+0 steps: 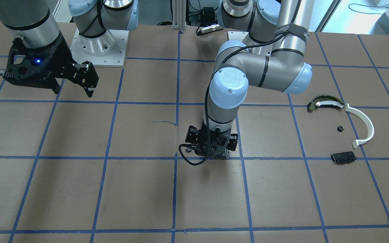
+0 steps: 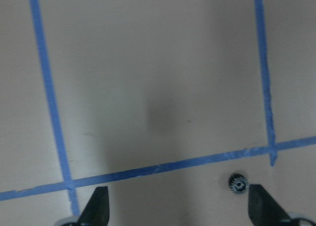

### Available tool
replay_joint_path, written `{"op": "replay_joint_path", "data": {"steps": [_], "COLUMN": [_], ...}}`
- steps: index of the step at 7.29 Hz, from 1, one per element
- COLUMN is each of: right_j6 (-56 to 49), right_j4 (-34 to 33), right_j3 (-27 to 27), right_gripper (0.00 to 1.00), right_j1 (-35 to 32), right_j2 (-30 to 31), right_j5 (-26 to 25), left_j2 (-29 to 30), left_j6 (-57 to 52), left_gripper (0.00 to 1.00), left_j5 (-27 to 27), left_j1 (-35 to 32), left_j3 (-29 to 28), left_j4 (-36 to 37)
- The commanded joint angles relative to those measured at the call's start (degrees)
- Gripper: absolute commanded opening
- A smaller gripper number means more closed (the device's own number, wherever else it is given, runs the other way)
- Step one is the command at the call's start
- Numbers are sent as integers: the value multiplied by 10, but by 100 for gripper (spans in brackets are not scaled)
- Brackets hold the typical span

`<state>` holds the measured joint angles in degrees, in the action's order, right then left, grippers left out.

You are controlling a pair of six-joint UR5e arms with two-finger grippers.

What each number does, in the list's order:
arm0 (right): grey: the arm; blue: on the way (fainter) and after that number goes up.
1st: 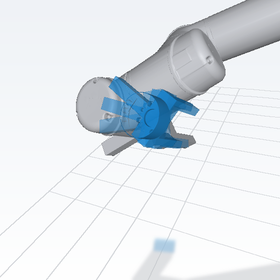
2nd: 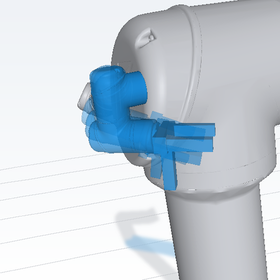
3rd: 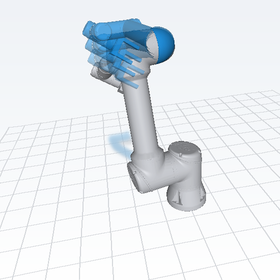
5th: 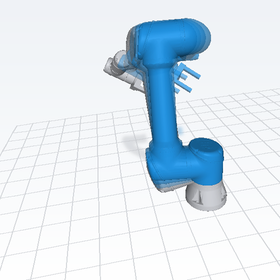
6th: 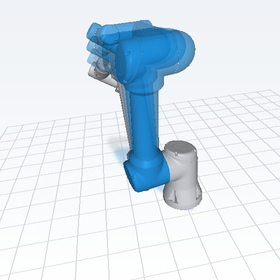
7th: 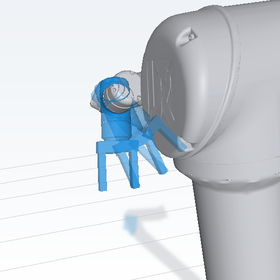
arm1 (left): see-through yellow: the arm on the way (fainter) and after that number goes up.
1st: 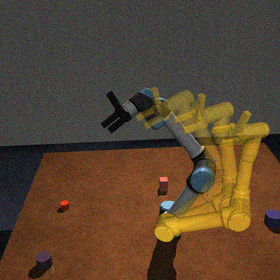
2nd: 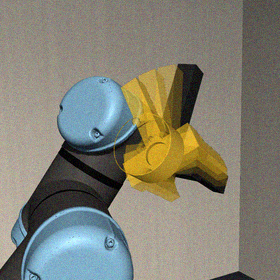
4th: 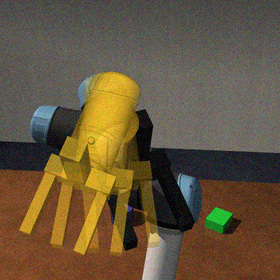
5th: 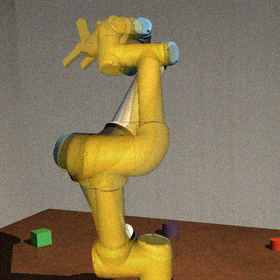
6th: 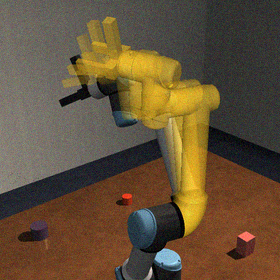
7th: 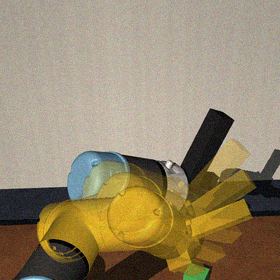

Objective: Place bearing gear from tray to pile

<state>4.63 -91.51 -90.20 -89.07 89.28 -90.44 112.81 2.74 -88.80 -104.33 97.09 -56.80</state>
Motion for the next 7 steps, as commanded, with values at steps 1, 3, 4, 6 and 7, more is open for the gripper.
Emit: {"op": "replay_joint_path", "data": {"steps": [1,3,4,6,7], "right_j6": [24,27,58,75,77], "right_j4": [-5,-37,-40,-41,-41], "right_j3": [-2,0,2,1,1], "right_gripper": [87,91,95,95,95], "right_j1": [0,0,0,-15,-23], "right_j2": [5,3,2,0,-3], "right_j5": [-2,-1,3,6,-1], "left_j2": [31,55,64,71,72], "left_j6": [2,2,2,-4,-5], "left_gripper": [100,100,100,78,78], "left_j5": [6,6,6,5,3], "left_j1": [-15,-29,-34,-36,-36], "left_j3": [27,30,31,31,32], "left_j4": [66,70,70,66,61]}}
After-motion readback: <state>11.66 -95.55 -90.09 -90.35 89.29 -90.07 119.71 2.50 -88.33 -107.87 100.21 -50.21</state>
